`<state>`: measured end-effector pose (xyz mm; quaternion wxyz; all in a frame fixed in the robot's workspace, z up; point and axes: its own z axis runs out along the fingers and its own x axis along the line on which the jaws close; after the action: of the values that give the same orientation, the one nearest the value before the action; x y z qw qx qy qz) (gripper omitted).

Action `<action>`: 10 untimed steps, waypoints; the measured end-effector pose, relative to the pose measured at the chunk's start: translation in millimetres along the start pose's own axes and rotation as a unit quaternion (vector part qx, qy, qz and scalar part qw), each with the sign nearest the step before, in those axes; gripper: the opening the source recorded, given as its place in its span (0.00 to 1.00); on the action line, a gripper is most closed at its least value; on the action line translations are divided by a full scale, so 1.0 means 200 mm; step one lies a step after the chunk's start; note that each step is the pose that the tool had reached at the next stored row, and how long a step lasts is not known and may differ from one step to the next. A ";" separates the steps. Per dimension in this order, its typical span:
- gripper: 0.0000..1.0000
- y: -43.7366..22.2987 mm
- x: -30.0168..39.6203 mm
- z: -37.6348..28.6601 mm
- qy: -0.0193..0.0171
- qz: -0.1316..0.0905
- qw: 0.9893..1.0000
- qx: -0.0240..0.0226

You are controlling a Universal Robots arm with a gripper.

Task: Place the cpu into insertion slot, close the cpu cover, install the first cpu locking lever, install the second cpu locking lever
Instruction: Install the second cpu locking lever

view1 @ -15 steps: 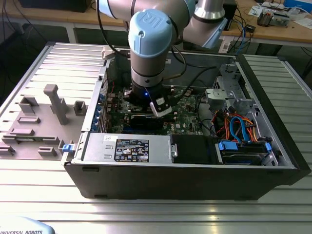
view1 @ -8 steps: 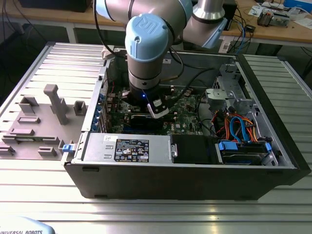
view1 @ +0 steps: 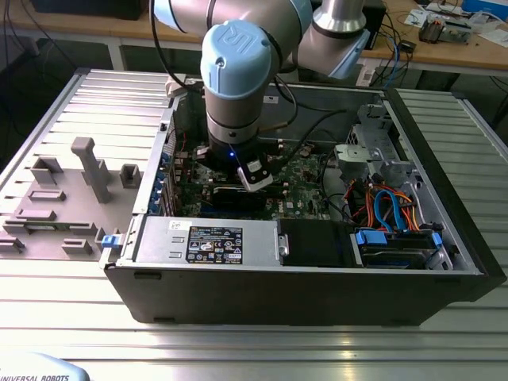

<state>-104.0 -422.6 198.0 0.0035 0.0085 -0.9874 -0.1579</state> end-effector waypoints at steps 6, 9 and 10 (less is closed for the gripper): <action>0.11 0.019 0.003 -0.058 0.000 0.000 1.000 0.000; 0.11 0.032 0.004 -0.098 0.000 0.000 1.000 0.000; 0.11 0.036 0.004 -0.112 0.000 0.000 1.000 0.000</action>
<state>-104.6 -422.7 221.6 0.0036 0.0084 -0.9875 -0.1577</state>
